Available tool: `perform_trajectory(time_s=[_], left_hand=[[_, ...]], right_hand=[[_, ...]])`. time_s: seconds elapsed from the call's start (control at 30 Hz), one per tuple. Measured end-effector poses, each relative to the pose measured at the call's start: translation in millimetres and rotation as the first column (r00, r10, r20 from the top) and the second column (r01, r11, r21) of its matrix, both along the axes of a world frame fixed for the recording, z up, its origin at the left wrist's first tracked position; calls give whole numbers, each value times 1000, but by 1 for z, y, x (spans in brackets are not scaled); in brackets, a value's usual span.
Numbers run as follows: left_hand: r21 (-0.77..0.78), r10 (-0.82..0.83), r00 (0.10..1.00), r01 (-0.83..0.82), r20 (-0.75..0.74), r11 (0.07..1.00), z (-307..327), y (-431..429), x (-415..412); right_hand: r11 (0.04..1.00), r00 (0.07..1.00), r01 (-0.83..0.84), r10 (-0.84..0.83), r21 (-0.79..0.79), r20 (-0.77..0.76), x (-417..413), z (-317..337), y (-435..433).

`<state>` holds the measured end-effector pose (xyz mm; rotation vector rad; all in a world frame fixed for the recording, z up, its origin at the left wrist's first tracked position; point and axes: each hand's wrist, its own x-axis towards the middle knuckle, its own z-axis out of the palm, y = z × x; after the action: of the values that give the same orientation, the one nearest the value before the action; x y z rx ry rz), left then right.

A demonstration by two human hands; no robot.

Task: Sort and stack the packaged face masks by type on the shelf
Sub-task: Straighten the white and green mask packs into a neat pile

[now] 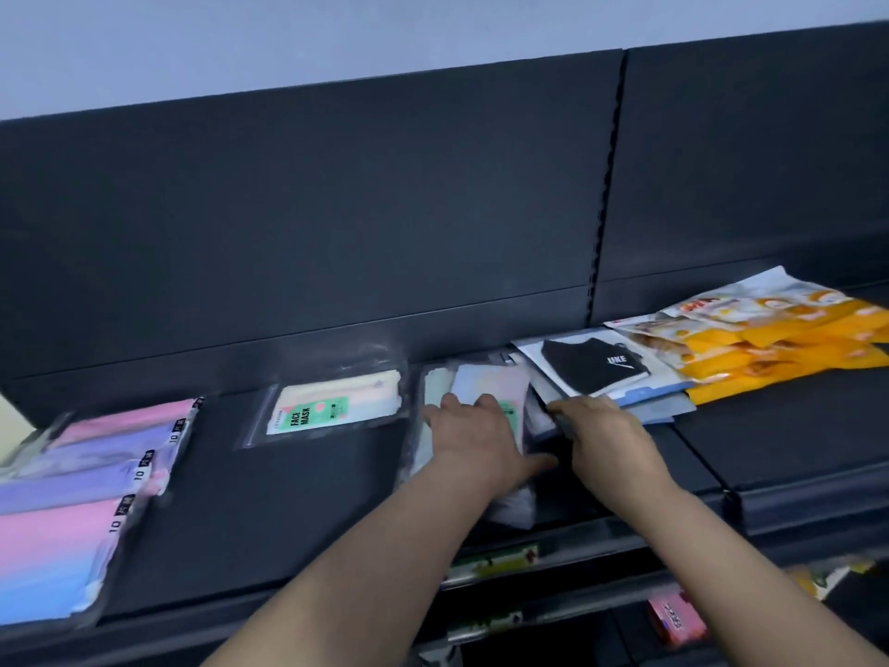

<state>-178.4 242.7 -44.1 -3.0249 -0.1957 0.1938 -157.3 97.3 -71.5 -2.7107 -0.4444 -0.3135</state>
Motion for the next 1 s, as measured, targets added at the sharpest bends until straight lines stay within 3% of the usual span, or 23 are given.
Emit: perform_trajectory(time_s=[0.07,0.17,0.27,0.37,0.57,0.63,0.73,0.9,1.0], left_hand=[[76,35,999,-35,5,996,1,-14,3],[58,63,997,-65,38,996,9,-26,2],[-71,114,988,-107,106,992,26,-22,-7],[-90,237,936,-221,261,971,48,5,-19],[-137,397,769,-383,501,913,54,58,-57],[-138,422,737,-416,528,899,46,67,-67],[-147,454,697,-455,555,878,39,78,-75],[-134,465,617,-505,635,853,45,99,-83],[-104,442,631,-498,637,861,46,112,-84]], right_hand=[[991,990,-73,85,-109,108,5,1,-5],[970,989,-82,107,-229,101,11,2,-11],[975,985,-117,138,-189,102,17,3,-16],[947,950,-259,285,-188,127,22,6,-9],[735,780,-612,621,-292,-74,32,4,22],[679,736,-667,665,-308,-126,36,1,27],[669,715,-696,677,-259,-173,36,7,27],[681,667,-714,732,-162,137,29,27,44],[685,664,-715,728,-139,173,25,33,49]])
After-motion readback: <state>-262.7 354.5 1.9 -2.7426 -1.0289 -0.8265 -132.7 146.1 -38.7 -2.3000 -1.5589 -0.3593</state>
